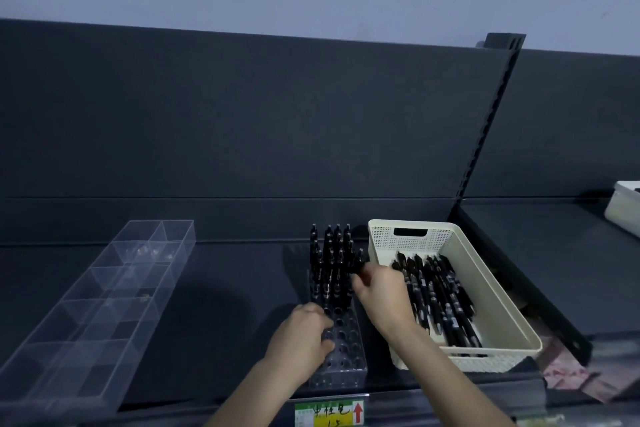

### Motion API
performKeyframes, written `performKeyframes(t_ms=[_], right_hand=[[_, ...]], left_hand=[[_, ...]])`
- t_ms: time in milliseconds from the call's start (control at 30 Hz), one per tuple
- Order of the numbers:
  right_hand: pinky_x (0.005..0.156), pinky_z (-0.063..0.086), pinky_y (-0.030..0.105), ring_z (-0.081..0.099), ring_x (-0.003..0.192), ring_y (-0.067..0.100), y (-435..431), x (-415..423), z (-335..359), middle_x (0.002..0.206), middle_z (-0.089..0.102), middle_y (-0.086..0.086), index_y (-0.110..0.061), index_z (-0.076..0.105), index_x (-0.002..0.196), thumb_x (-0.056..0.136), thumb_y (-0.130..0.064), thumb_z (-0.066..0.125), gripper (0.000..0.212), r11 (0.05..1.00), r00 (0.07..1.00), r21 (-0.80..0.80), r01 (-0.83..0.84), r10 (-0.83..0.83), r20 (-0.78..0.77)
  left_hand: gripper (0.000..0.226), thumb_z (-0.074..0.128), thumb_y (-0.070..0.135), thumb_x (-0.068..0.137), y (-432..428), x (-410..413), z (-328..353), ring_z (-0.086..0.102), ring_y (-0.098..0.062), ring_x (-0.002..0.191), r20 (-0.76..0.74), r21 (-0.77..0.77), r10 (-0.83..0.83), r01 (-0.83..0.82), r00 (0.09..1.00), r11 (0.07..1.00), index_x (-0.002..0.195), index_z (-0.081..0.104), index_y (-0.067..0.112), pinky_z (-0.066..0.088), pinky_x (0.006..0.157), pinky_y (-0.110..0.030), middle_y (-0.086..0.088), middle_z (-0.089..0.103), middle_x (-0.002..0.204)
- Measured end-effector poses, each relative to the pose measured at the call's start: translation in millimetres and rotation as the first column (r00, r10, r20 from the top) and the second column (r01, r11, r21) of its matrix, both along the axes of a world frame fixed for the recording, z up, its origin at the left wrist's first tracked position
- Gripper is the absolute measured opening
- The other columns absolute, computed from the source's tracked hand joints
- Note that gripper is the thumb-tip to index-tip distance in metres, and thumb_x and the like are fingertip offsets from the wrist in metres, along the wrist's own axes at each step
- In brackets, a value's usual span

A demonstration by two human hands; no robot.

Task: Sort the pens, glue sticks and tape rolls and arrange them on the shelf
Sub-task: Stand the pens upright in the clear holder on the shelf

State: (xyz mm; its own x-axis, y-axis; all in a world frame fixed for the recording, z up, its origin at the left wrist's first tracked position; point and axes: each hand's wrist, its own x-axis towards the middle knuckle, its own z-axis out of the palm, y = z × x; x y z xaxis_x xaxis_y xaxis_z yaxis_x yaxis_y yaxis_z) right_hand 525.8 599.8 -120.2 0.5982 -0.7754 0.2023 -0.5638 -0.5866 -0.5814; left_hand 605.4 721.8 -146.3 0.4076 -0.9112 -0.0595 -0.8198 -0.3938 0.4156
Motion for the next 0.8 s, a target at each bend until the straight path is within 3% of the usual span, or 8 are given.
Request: performKeyframes(t_ms=[133, 300, 467, 600, 700, 800], right_hand=[[0.058, 0.035, 0.025, 0.051, 0.064, 0.021, 1, 4, -1, 0.075, 0.063, 0.01, -0.007, 0.058, 0.078, 0.09, -0.024, 0.053, 0.021, 1.0, 0.999, -0.022, 0.015, -0.015, -0.028], [0.059, 0.039, 0.027, 0.062, 0.076, 0.028, 3, 5, -5, 0.082, 0.067, 0.013, -0.005, 0.059, 0.084, 0.091, -0.025, 0.052, 0.022, 0.999, 0.999, -0.051, 0.005, -0.007, -0.041], [0.059, 0.037, 0.025, 0.062, 0.074, 0.027, 1, 4, -6, 0.083, 0.068, 0.013, -0.005, 0.06, 0.086, 0.09, -0.025, 0.053, 0.022, 0.999, 1.0, -0.05, 0.007, -0.009, -0.025], [0.069, 0.046, 0.023, 0.064, 0.082, 0.02, 1, -4, -5, 0.092, 0.07, 0.008, -0.006, 0.065, 0.1, 0.089, -0.024, 0.057, 0.022, 1.0, 0.999, 0.0, -0.02, 0.02, 0.029], [0.083, 0.048, 0.022, 0.065, 0.088, 0.016, -3, -24, 1, 0.096, 0.072, 0.006, -0.007, 0.067, 0.107, 0.087, -0.017, 0.06, 0.023, 0.998, 0.987, 0.06, -0.002, -0.008, 0.158], [0.078, 0.043, 0.013, 0.061, 0.082, 0.009, -17, -57, 7, 0.096, 0.072, 0.006, -0.007, 0.068, 0.107, 0.088, -0.011, 0.058, 0.022, 0.993, 0.973, 0.098, 0.071, -0.091, 0.212]], left_hand=[[0.041, 0.052, 0.024, 0.093, 0, 1, -1, 0.035, -0.013, 0.13, 0.004, -0.002, 0.0, 0.0, 1.0, 1.0, 0.133, 0.05, 0.017, 0.032, 0.108, -0.026, 0.003, 0.041, 0.141], [0.04, 0.052, 0.025, 0.093, -1, 1, -2, 0.035, -0.012, 0.13, 0.008, -0.003, -0.004, 0.004, 1.0, 1.0, 0.132, 0.051, 0.018, 0.033, 0.107, -0.027, 0.003, 0.041, 0.14], [0.04, 0.051, 0.026, 0.094, -1, 1, -2, 0.034, -0.011, 0.131, 0.031, 0.018, -0.019, 0.019, 0.999, 1.0, 0.133, 0.05, 0.019, 0.034, 0.107, -0.028, 0.005, 0.04, 0.141], [0.035, 0.044, 0.026, 0.096, -3, -4, 3, 0.041, -0.012, 0.125, 0.061, 0.039, -0.01, 0.007, 0.998, 0.999, 0.129, 0.053, 0.019, 0.042, 0.099, -0.03, 0.005, 0.045, 0.137], [0.032, 0.04, 0.025, 0.097, -9, -11, 10, 0.051, -0.012, 0.113, 0.059, -0.069, 0.027, -0.023, 0.998, 0.997, 0.124, 0.057, 0.019, 0.047, 0.092, -0.03, 0.005, 0.052, 0.127], [0.035, 0.042, 0.022, 0.097, -24, -21, 22, 0.054, -0.009, 0.112, -0.042, -0.242, 0.027, -0.036, 0.999, 0.969, 0.13, 0.052, 0.019, 0.044, 0.094, -0.02, 0.006, 0.055, 0.128]])
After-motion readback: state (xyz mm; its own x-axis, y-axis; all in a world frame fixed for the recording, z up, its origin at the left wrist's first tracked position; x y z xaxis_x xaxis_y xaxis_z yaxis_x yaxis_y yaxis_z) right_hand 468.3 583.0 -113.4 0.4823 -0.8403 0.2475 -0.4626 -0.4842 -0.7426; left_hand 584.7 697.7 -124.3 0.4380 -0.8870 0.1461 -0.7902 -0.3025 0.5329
